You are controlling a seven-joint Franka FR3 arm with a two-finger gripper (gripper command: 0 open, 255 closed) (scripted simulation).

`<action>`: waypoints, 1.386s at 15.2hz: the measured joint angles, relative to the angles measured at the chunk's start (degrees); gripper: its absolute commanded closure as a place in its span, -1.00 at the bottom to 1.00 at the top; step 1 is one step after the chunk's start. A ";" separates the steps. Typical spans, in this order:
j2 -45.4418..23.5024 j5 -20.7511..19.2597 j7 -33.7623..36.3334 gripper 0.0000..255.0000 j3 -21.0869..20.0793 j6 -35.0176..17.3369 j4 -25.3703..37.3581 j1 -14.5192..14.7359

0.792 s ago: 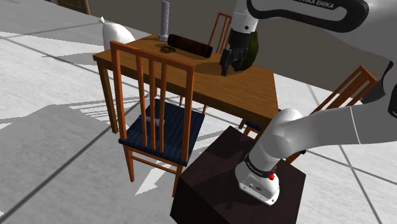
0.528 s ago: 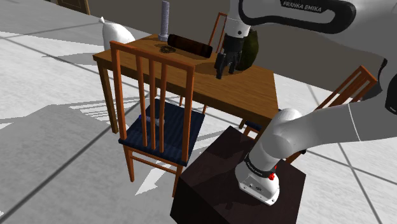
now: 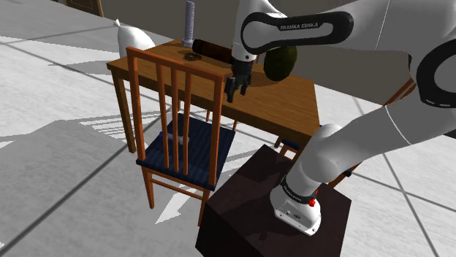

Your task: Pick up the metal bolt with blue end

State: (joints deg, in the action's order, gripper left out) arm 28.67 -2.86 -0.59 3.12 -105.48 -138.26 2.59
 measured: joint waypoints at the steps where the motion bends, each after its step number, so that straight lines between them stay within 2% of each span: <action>1: -1.75 -0.08 -0.53 -1.00 0.03 -1.31 0.46 0.22; 10: -19.76 -0.19 -3.47 -1.00 -1.03 -16.09 3.75 2.51; 21: -42.48 -1.64 -5.78 -1.00 -3.14 -27.18 15.44 4.84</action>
State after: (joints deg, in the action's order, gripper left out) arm -13.81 -4.50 -6.37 -0.02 -132.66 -122.82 7.43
